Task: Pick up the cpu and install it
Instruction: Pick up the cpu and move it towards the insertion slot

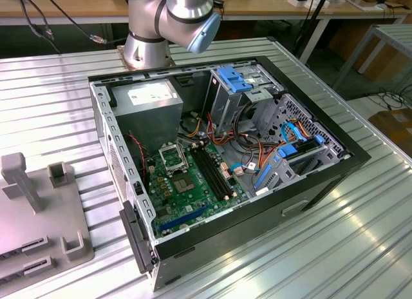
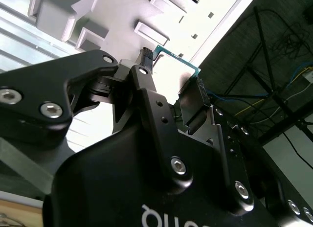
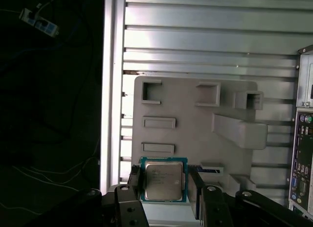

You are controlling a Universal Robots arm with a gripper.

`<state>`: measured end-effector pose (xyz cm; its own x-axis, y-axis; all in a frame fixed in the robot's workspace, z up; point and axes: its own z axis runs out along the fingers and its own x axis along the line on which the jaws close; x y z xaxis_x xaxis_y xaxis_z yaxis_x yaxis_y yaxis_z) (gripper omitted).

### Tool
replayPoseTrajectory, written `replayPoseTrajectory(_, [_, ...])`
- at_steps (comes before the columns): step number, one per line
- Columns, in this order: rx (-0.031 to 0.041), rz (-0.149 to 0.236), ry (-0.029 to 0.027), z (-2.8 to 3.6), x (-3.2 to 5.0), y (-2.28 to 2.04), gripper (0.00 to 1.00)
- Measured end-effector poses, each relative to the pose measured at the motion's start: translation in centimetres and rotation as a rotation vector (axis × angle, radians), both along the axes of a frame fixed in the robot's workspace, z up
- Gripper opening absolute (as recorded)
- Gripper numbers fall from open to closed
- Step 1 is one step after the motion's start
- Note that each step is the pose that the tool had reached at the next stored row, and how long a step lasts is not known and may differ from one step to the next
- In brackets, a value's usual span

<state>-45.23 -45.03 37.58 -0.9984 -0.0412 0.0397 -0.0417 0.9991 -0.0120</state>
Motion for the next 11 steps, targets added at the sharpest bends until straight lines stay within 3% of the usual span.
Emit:
replayPoseTrajectory(8, [0.0004, 0.000, 0.0000, 0.11, 0.01, 0.00, 0.47])
replayPoseTrajectory(11, [0.0004, 0.000, 0.0000, 0.37, 1.09, -0.01, 0.47])
